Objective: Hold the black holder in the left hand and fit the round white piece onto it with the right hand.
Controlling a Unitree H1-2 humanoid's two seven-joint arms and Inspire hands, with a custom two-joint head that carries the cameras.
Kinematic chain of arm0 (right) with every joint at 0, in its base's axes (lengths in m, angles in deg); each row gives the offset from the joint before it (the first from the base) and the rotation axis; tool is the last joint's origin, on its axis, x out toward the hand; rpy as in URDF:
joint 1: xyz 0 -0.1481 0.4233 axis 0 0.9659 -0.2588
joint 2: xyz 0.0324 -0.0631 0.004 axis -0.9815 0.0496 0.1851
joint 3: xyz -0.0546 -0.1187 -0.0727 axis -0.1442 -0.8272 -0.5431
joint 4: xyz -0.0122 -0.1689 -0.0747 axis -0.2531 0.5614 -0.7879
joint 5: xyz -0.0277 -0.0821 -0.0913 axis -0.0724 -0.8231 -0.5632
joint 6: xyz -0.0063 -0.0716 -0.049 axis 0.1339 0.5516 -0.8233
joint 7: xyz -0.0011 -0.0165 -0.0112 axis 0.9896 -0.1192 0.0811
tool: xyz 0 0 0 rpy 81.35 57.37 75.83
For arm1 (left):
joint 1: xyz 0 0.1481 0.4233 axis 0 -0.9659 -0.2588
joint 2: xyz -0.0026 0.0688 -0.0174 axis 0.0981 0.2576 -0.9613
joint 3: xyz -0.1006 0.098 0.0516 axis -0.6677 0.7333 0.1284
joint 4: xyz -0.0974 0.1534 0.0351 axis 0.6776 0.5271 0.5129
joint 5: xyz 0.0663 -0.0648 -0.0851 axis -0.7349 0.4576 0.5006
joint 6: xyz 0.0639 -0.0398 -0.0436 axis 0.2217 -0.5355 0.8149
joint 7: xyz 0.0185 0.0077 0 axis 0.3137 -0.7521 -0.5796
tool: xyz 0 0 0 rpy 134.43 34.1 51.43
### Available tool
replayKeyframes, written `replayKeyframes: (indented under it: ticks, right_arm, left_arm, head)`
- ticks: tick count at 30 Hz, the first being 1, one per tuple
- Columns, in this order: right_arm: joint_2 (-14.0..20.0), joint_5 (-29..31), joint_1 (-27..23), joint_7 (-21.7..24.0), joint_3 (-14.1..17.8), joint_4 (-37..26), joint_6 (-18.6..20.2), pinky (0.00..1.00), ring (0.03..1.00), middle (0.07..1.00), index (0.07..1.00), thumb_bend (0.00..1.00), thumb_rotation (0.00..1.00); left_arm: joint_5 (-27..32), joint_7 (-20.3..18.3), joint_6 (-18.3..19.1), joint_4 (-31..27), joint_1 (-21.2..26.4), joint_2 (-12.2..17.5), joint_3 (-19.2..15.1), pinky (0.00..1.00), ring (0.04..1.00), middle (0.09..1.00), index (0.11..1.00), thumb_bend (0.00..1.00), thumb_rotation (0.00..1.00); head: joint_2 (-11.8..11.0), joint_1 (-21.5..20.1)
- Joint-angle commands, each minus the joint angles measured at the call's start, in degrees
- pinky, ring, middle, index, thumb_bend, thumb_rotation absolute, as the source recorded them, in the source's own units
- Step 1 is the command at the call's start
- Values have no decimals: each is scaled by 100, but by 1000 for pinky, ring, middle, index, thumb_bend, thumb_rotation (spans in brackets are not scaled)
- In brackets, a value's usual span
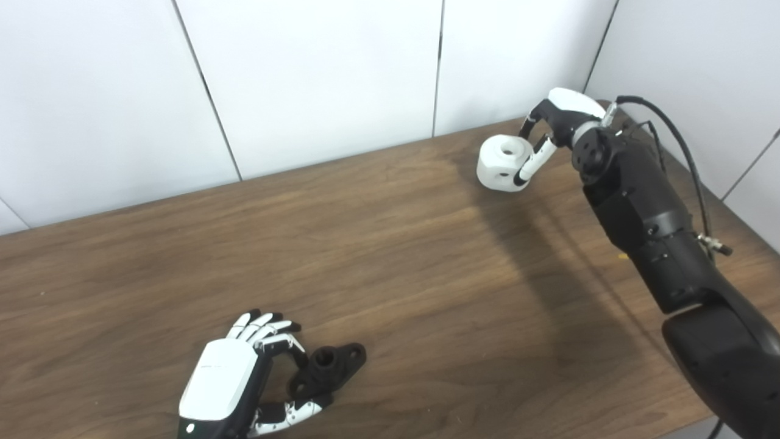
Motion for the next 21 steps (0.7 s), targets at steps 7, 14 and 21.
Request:
replayKeyframes:
  ticks: [7, 14, 21]
  right_arm:
    - [159, 128, -213, -233, -6, -221, 4, 1000, 995, 846, 484, 525, 136]
    - [49, 295, -126, -288, 117, -500, 9, 1000, 946, 805, 483, 525, 134]
    - [40, 304, -44, 194, 48, -1097, 12, 1000, 968, 851, 484, 525, 136]
  left_arm:
    - [-155, -79, 31, 52, -18, 82, -8, 935, 863, 775, 486, 521, 45]
    - [-177, -77, 54, 33, -32, 63, -6, 934, 865, 774, 486, 521, 45]
    - [-149, -40, 17, 48, -34, 59, -10, 936, 865, 775, 486, 521, 45]
  head:
    - [4, 25]
    - [41, 165]
    - [104, 311]
